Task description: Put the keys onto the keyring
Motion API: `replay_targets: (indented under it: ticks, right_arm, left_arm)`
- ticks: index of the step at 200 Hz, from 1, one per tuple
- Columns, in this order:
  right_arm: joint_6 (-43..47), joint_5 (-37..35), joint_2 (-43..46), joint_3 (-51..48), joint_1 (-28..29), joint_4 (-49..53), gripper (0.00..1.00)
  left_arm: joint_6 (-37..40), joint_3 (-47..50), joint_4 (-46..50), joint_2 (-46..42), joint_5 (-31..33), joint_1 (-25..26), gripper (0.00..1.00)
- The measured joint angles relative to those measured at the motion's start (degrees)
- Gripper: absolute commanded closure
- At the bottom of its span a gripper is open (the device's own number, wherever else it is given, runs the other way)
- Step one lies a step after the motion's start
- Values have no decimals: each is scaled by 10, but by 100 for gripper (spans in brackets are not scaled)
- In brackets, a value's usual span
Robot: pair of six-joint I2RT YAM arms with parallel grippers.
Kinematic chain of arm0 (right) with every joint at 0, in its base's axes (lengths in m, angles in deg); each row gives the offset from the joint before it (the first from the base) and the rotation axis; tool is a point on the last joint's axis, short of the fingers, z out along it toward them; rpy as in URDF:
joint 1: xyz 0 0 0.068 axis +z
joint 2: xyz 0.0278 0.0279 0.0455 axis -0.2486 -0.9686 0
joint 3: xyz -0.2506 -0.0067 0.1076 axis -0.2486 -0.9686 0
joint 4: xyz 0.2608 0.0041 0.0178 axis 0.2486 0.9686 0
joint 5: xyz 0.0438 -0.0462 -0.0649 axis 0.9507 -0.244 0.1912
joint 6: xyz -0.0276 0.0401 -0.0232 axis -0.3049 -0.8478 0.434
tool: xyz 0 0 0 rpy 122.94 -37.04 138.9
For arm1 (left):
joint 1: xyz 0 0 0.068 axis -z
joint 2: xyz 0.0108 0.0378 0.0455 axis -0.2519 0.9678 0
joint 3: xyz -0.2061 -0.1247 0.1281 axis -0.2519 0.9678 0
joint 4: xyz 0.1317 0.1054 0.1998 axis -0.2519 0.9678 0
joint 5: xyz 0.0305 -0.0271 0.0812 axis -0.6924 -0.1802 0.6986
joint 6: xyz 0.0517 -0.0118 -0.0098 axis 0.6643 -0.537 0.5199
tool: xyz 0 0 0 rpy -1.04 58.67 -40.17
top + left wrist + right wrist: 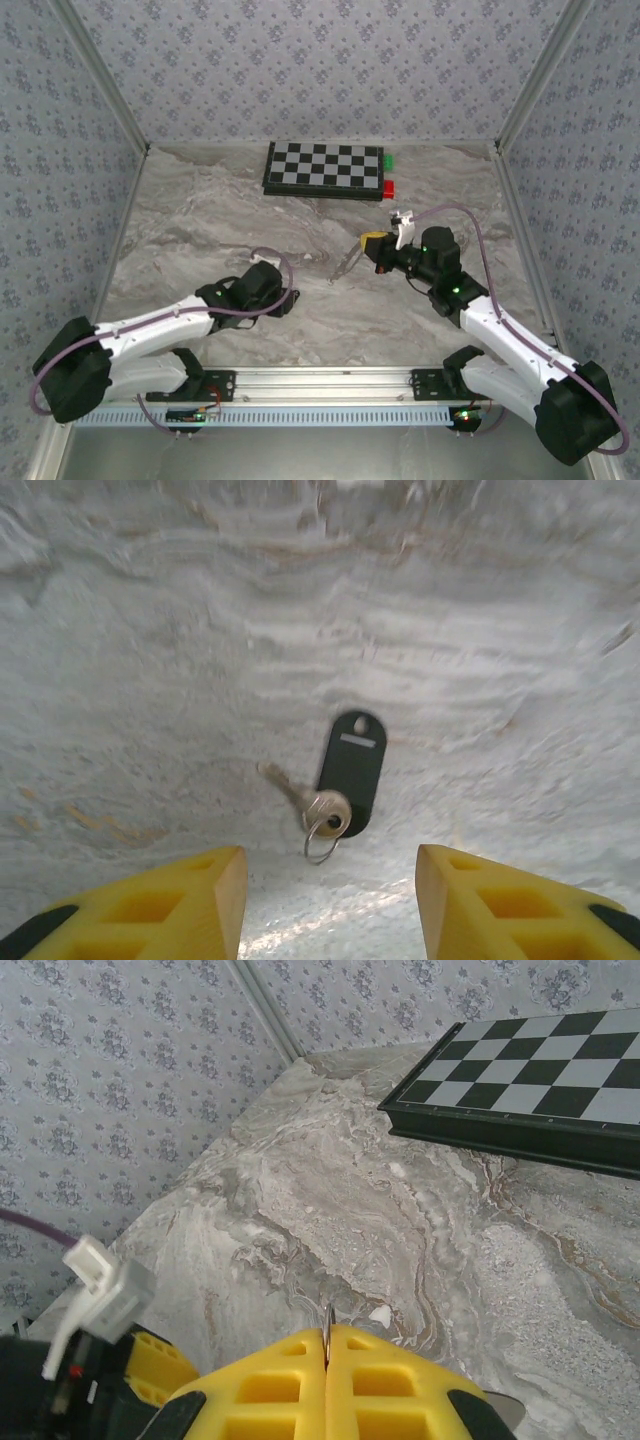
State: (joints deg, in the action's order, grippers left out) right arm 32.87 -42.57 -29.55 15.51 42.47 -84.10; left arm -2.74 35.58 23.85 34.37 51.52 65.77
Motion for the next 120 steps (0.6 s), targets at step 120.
replay_targets:
  ticks: [120]
  right_arm:
    - [0,0,7,0,0,0,100]
  left_arm:
    - [25,-62,86,76,-93,-50,59]
